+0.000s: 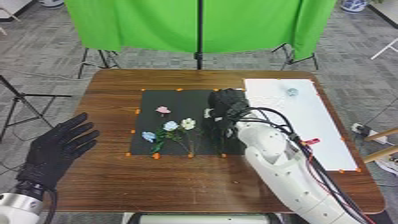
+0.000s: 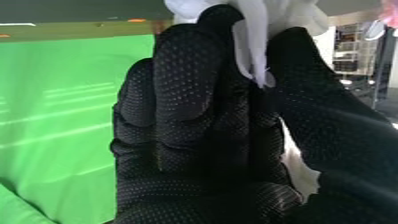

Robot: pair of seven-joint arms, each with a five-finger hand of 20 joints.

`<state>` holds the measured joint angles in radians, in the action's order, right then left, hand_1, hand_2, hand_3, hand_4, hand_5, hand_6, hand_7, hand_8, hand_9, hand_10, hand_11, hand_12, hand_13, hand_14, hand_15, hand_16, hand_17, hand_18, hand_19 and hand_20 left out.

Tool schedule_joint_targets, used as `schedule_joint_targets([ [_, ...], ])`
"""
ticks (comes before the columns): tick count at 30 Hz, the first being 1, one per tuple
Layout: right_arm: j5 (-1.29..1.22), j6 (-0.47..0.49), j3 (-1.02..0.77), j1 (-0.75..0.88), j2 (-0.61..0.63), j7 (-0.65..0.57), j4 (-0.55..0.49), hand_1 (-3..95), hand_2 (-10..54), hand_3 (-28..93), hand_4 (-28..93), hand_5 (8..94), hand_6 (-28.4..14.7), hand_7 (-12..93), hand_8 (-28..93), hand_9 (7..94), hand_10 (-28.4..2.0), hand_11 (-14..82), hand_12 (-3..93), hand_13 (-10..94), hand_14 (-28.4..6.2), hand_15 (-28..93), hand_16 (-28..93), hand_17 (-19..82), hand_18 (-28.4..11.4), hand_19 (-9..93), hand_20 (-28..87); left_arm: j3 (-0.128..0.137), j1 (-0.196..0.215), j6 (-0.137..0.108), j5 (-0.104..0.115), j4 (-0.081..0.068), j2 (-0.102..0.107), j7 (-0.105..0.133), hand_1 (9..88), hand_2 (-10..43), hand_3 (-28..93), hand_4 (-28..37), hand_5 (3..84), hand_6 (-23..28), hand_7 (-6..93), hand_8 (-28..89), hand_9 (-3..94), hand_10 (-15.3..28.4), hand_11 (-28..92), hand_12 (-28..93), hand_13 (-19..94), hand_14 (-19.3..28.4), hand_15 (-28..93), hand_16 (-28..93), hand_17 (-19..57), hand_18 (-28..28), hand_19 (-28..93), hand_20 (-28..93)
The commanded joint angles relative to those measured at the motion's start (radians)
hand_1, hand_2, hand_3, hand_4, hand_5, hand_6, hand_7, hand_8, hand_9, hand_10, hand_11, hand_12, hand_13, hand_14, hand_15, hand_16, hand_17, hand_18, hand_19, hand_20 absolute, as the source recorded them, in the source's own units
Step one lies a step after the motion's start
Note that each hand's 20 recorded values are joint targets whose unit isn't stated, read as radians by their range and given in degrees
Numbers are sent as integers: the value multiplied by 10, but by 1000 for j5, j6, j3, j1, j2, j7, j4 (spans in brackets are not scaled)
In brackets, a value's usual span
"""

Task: Arrange flowers

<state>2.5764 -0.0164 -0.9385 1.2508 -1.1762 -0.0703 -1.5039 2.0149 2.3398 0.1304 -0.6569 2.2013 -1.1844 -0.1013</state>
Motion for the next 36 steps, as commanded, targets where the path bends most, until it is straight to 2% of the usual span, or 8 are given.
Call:
schedule_joint_targets([
  [1, 33, 23, -8, 9, -5, 2, -22, 441, -95, 803, -283, 691, 34, 423, -135, 871, -18, 142, 443, 792, -2, 501, 337, 307, -155, 765, 424, -3, 6, 2, -4, -9, -1, -11, 256, 11, 721, -237, 359, 25, 213, -105, 284, 123, 257, 136, 231, 149, 343, -9, -109, 210, 445, 61],
  [7, 58, 45, -25, 18, 8, 11, -62, 354, -95, 822, -283, 674, 38, 322, -114, 827, -35, 245, 357, 780, -13, 541, 265, 299, -164, 766, 445, 0, 9, 0, -3, -9, -1, -13, 256, 11, 720, -237, 359, 25, 213, -106, 284, 123, 259, 137, 231, 149, 344, -9, -109, 210, 445, 61],
  [10, 85, 72, -30, 18, 18, 16, -77, 335, -95, 829, -283, 662, 44, 284, -167, 808, -41, 283, 318, 773, -13, 545, 265, 295, -166, 766, 449, 2, 13, -1, -5, -8, -1, -10, 256, 11, 720, -237, 358, 25, 212, -105, 283, 123, 257, 136, 230, 149, 345, -9, -109, 210, 445, 61],
  [13, 56, 114, -43, 25, 30, 14, -101, 317, -95, 837, -283, 644, 42, 278, -193, 791, -44, 301, 304, 762, -10, 546, 266, 287, -167, 764, 451, 4, 12, 1, -5, -8, -1, -13, 255, 10, 721, -237, 358, 25, 213, -105, 283, 123, 257, 137, 231, 149, 345, -9, -109, 210, 445, 61],
  [15, 56, 126, -49, 28, 35, 14, -108, 294, -95, 847, -283, 626, 38, 275, -193, 774, -51, 336, 256, 752, -14, 551, 264, 282, -170, 762, 453, 4, 12, 0, -4, -9, 1, -12, 255, 10, 721, -237, 359, 25, 212, -105, 284, 123, 257, 137, 231, 149, 344, -10, -109, 210, 445, 61],
  [26, 39, 145, -54, 30, 22, 30, -98, 251, -95, 845, -283, 600, 26, 266, -189, 731, -64, 328, 222, 715, -25, 565, 252, 261, -172, 754, 454, 2, 4, 3, -3, -13, 6, -18, 257, 11, 720, -239, 359, 26, 212, -105, 283, 123, 256, 137, 230, 149, 343, -9, -109, 210, 445, 60],
  [32, -8, 87, -102, 22, 33, -6, -107, 185, -57, 846, -283, 591, 13, 252, -183, 712, -76, 319, 219, 698, -34, 572, 244, 247, -177, 748, 457, 7, 9, 3, -5, -8, 3, -17, 257, 11, 720, -237, 359, 26, 212, -105, 283, 123, 256, 137, 230, 149, 343, -9, -109, 210, 445, 60],
  [36, -86, 22, -143, -25, 94, -75, -76, 159, -24, 840, -283, 561, 0, 242, -174, 668, -90, 345, 228, 655, -50, 600, 229, 237, -181, 749, 464, 9, 14, 0, -5, -5, 2, -11, 257, 12, 720, -237, 359, 25, 213, -105, 284, 123, 256, 137, 230, 149, 343, -9, -110, 210, 445, 61],
])
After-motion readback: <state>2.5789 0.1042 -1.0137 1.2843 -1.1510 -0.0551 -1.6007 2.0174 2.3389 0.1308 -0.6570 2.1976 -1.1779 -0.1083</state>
